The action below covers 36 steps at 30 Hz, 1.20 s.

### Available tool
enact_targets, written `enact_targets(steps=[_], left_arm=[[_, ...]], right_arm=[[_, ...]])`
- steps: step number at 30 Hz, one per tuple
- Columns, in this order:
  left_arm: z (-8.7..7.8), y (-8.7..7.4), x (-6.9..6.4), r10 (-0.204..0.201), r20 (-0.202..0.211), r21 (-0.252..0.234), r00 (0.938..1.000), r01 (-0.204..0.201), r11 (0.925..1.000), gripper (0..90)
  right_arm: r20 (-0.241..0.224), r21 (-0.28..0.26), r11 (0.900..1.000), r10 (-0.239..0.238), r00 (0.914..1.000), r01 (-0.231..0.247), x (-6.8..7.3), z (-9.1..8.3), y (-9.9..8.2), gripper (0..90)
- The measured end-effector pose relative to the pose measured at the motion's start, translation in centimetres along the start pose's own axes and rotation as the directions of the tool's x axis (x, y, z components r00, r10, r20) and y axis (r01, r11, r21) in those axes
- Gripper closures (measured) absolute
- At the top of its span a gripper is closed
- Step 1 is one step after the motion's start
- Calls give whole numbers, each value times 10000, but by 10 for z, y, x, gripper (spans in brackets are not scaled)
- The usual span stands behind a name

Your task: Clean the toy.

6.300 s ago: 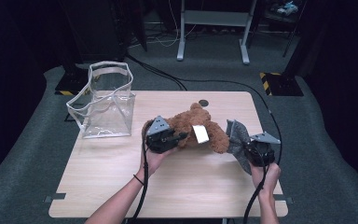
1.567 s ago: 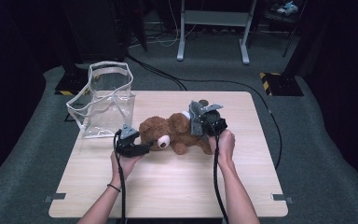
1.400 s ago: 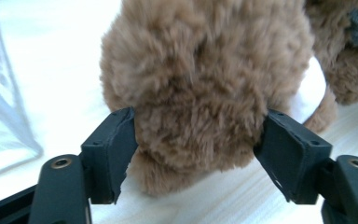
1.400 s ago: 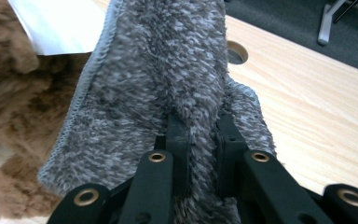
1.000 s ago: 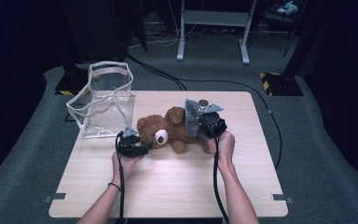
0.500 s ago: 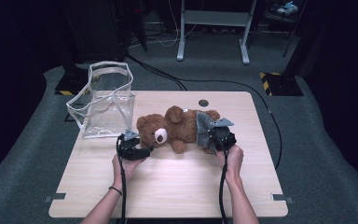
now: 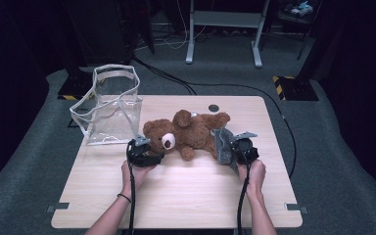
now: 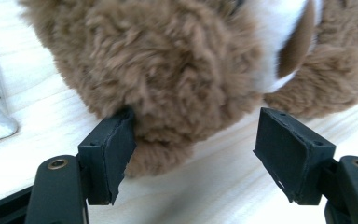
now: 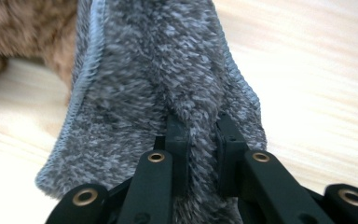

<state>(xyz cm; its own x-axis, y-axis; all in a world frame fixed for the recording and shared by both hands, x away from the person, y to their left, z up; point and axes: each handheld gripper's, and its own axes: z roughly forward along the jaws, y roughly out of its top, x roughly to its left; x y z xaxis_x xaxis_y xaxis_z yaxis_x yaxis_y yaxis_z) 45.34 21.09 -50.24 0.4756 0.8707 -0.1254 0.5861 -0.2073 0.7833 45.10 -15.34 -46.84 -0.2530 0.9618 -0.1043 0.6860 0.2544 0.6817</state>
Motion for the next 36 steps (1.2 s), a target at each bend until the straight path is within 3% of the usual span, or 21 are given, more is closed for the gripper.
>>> enact_targets(steps=[3,6,10,16,22,28,32,36], left_arm=[[1,0,3,-165,-11,-42,9999,165,9999,277],[-3,0,2,-144,52,-7,9999,144,9999,269],[-14,3,-6,250,32,-172,9997,-249,9995,247],[-28,10,-31,923,109,-535,9957,-916,9944,199],[-31,22,-65,1780,301,-958,9836,-1744,9800,196],[-2,31,-96,2360,551,-502,9702,-2334,9711,218],[23,31,-107,2679,465,95,9623,-2686,9632,249],[39,30,-108,2674,178,419,9634,-2679,9625,312]], right_arm=[[-98,-431,9990,-150,9998,146,3,-8,5,791],[-234,-481,9984,-298,9993,286,8,-11,9,790],[-180,-358,9993,-113,9998,106,0,-9,4,790],[-14,-224,9995,226,9997,-226,-18,-13,-9,790],[-7,-305,9988,380,9993,-380,-23,-17,-12,789],[-72,-377,9982,456,9989,-459,-23,-19,-10,788],[-99,-400,9979,505,9987,-509,-22,-20,-9,788],[-109,-420,9981,448,9989,-453,-23,-20,-9,788]])
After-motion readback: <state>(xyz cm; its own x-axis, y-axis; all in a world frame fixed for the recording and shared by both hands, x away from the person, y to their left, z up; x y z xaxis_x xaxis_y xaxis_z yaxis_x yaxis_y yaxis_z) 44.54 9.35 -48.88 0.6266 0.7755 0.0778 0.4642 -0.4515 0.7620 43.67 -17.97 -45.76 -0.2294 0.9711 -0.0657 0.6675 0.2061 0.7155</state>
